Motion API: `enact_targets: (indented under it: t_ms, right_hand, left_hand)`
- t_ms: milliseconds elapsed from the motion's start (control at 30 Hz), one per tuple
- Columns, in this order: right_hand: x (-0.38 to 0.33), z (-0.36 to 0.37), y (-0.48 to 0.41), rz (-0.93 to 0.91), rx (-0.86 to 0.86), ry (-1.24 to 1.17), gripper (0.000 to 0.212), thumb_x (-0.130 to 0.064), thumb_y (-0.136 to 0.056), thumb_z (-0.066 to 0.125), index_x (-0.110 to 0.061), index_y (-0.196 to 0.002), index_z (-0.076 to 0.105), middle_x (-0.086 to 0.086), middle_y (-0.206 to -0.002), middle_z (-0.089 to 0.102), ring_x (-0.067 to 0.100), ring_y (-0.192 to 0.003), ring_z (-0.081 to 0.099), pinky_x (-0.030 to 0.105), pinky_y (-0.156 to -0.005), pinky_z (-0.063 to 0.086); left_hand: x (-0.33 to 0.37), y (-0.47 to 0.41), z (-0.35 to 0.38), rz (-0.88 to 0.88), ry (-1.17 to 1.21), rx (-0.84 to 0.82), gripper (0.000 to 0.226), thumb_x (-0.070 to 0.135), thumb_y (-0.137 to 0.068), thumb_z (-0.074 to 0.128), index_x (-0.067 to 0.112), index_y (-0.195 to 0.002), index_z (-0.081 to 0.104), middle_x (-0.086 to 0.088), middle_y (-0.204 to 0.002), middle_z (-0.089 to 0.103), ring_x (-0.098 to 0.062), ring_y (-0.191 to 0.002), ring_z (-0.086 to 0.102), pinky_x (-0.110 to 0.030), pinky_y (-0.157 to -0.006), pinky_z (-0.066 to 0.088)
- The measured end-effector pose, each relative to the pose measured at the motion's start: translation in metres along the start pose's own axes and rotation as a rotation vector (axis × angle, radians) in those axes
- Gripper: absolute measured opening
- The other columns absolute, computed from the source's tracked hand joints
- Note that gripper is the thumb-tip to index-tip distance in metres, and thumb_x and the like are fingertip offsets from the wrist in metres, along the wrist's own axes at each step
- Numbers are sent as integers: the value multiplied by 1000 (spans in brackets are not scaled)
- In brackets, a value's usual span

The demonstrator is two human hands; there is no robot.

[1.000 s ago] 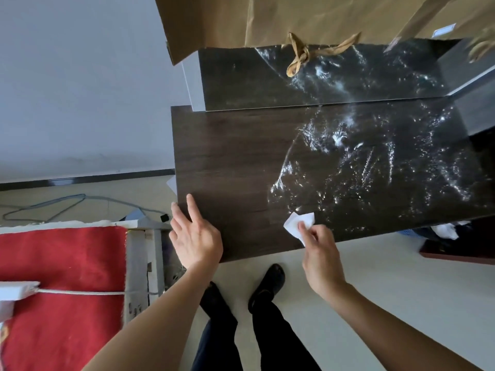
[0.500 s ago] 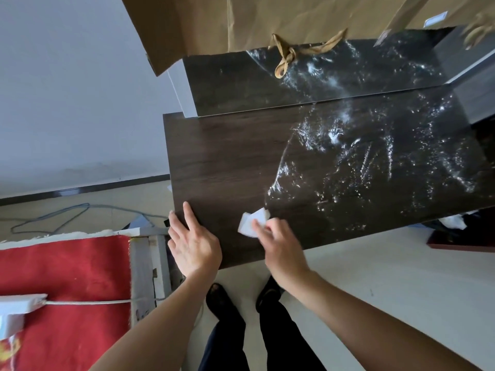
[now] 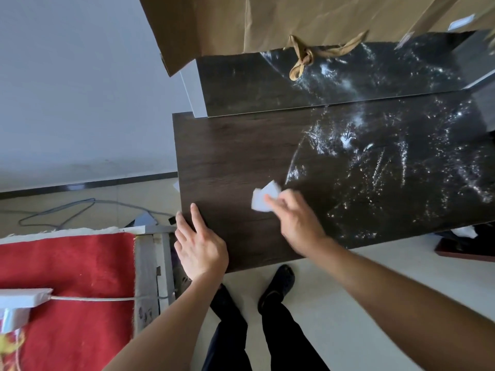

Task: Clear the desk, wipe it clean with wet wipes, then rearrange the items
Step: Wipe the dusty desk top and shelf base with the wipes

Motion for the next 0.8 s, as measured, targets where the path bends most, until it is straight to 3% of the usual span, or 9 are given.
enact_targets:
  t_ms: [133, 200, 333, 400, 533, 600, 733, 800]
  right_hand:
    - [68, -38, -48, 343, 104, 177, 52, 13, -74, 51, -8, -121, 59, 19, -95, 50, 38, -89, 48, 45, -67, 51]
    - [48, -38, -45, 380, 83, 184, 53, 12, -74, 51, -6, -123, 56, 19, -96, 49, 38, -90, 48, 43, -68, 50]
    - [-19, 2, 3, 38, -65, 72, 58, 14, -64, 63, -3, -119, 58, 16, -91, 53, 34, -79, 53, 35, -58, 47]
    - [-4, -1, -9, -46, -63, 56, 56, 14, -66, 62, -5, -119, 59, 16, -91, 53, 34, -80, 53, 36, -59, 47]
    - [74, -40, -77, 299, 47, 196, 52, 14, -76, 50, -7, -123, 56, 20, -101, 48, 37, -97, 47, 41, -75, 49]
    - [69, -43, -79, 358, 44, 206, 50, 11, -77, 50, -9, -123, 55, 19, -105, 47, 37, -99, 46, 40, -74, 46]
    - [-1, -10, -2, -39, -33, 40, 50, 16, -70, 55, -4, -116, 60, 14, -93, 53, 32, -81, 53, 35, -59, 49]
    - [-2, -9, 5, -169, -78, -15, 49, 14, -72, 54, -5, -116, 61, 9, -95, 50, 29, -79, 53, 30, -56, 45]
  left_hand:
    - [0, 1, -1, -6, -2, 5, 60, 10, -86, 42, 15, -143, 28, -23, -142, 34, -41, -117, 42, -51, -91, 42]
    - [1, 1, -2, -2, -2, 4, 59, 11, -86, 41, 15, -143, 28, -23, -142, 33, -41, -118, 42, -52, -92, 41]
    - [2, 1, -3, -8, -3, 5, 60, 10, -85, 43, 14, -143, 29, -23, -141, 35, -41, -115, 44, -52, -90, 41]
    - [2, 1, -3, -15, -8, 5, 60, 11, -85, 42, 14, -143, 29, -23, -141, 34, -40, -116, 43, -51, -91, 41]
    - [3, 1, -3, -14, -12, 14, 59, 12, -85, 40, 14, -143, 30, -23, -142, 34, -40, -116, 43, -51, -91, 41]
    - [2, 1, -4, -12, -13, 24, 58, 11, -86, 40, 13, -143, 30, -23, -142, 35, -41, -118, 43, -51, -92, 41]
    - [2, 1, -3, -20, 7, 30, 59, 9, -85, 42, 13, -142, 32, -24, -142, 35, -42, -120, 42, -51, -92, 41]
    - [3, 2, -3, -18, 5, 24, 59, 9, -84, 42, 13, -142, 32, -24, -143, 35, -42, -120, 43, -51, -91, 42]
Point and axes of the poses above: each hand's wrist, its own y-axis away from the middle knuckle, its own z-axis out of the palm, x = y × z, the point moved 4 cm from there along -y, towards the middle knuckle
